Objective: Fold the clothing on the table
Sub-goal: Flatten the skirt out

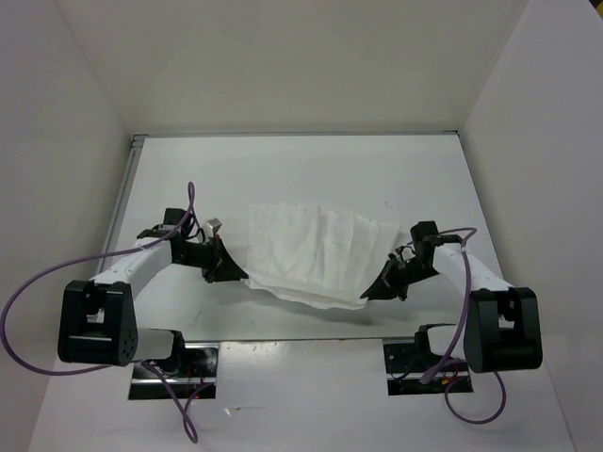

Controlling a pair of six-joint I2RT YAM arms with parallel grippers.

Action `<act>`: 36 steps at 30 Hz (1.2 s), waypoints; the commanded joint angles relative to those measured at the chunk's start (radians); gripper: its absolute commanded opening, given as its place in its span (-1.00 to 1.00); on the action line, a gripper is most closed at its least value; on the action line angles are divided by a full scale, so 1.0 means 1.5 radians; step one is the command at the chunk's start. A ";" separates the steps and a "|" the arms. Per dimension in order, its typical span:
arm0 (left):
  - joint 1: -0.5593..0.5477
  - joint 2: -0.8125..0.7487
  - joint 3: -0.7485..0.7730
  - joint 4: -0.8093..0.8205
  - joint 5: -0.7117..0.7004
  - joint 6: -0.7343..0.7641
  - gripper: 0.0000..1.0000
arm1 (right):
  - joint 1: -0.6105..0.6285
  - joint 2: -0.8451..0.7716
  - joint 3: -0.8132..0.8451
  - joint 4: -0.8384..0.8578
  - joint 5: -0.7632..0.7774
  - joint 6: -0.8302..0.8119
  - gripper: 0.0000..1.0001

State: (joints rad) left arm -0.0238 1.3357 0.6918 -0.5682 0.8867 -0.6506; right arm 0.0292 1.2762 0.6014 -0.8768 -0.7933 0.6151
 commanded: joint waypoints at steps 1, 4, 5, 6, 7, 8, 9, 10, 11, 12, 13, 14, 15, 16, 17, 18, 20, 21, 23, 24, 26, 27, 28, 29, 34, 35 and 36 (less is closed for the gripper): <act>0.018 -0.038 0.001 -0.047 -0.015 0.049 -1.00 | 0.002 -0.035 0.010 -0.126 0.079 -0.044 -1.00; 0.018 -0.071 0.001 -0.076 -0.015 0.056 -1.00 | 0.016 -0.041 0.010 -0.141 0.079 -0.044 -1.00; 0.018 -0.080 0.011 -0.076 -0.015 0.047 -1.00 | 0.016 -0.041 0.010 -0.142 0.079 -0.044 -1.00; 0.018 -0.087 0.034 -0.076 -0.015 0.032 -1.00 | 0.016 -0.041 0.026 -0.142 0.079 -0.044 -1.00; 0.018 -0.087 0.050 -0.076 -0.021 0.026 -1.00 | 0.016 -0.041 0.043 -0.142 0.087 -0.035 -1.00; 0.018 -0.087 0.067 -0.076 -0.022 0.019 -1.00 | 0.016 -0.041 0.061 -0.142 0.087 -0.035 -1.00; 0.018 -0.087 0.084 -0.065 -0.022 -0.001 -1.00 | 0.009 -0.041 0.105 -0.150 0.106 -0.028 -1.00; 0.018 -0.081 0.114 -0.045 -0.022 -0.013 -1.00 | 0.009 -0.034 0.127 -0.150 0.113 -0.028 -1.00; 0.018 -0.081 0.127 -0.029 -0.022 -0.025 -1.00 | 0.009 -0.034 0.160 -0.150 0.113 -0.028 -1.00; 0.018 -0.081 0.137 0.000 -0.029 -0.045 -1.00 | 0.009 -0.027 0.175 -0.143 0.123 -0.019 -1.00; 0.018 -0.072 0.146 0.016 -0.055 -0.055 -1.00 | 0.003 -0.017 0.187 -0.118 0.130 -0.018 -1.00; 0.018 -0.064 0.158 0.037 -0.062 -0.064 -1.00 | -0.005 -0.008 0.214 -0.102 0.137 -0.009 -1.00; 0.018 -0.030 0.168 0.074 -0.062 -0.078 -1.00 | -0.011 0.005 0.230 -0.082 0.137 0.000 -1.00; 0.018 -0.005 0.184 0.089 -0.071 -0.085 -1.00 | -0.017 0.045 0.250 -0.060 0.130 0.000 -1.00; 0.018 0.022 0.205 0.107 -0.071 -0.085 -1.00 | -0.028 0.069 0.306 -0.021 0.123 0.007 -1.00; 0.018 0.082 0.267 0.135 -0.071 -0.093 -1.00 | -0.028 0.095 0.339 0.001 0.123 0.016 -1.00; 0.018 0.178 0.350 0.147 -0.104 -0.093 -1.00 | -0.040 0.166 0.450 0.066 0.144 0.044 -1.00; 0.018 0.211 0.460 0.147 -0.116 -0.093 -1.00 | -0.040 0.189 0.490 0.083 0.151 0.044 -1.00; 0.018 0.273 0.585 0.133 -0.115 -0.069 -1.00 | -0.047 0.256 0.633 0.091 0.167 0.054 -1.00; 0.018 0.321 0.648 0.126 -0.115 -0.069 -1.00 | -0.053 0.270 0.679 0.108 0.176 0.054 -1.00; 0.018 0.345 0.801 0.126 -0.115 -0.063 -1.00 | -0.053 0.277 0.787 0.124 0.212 0.060 -1.00; 0.025 0.351 0.834 0.141 -0.115 -0.063 -1.00 | -0.053 0.268 0.814 0.142 0.226 0.054 -1.00; 0.025 0.351 0.858 0.148 -0.121 -0.054 -1.00 | -0.053 0.258 0.847 0.150 0.243 0.044 -1.00; 0.032 0.341 0.879 0.154 -0.121 -0.054 -1.00 | -0.053 0.229 0.848 0.160 0.269 0.034 -1.00; 0.032 0.262 0.731 0.163 -0.151 -0.021 -1.00 | -0.053 0.145 0.741 0.178 0.272 -0.011 -1.00; 0.032 0.222 0.680 0.188 -0.157 -0.021 -1.00 | -0.053 0.132 0.701 0.178 0.261 -0.011 -1.00; 0.023 0.203 0.628 0.189 -0.173 -0.021 -1.00 | -0.053 0.104 0.607 0.178 0.239 -0.011 -1.00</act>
State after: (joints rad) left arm -0.0380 1.7100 1.7908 -0.3141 0.7860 -0.7322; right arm -0.0025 1.4948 1.7092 -0.5900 -0.5507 0.6609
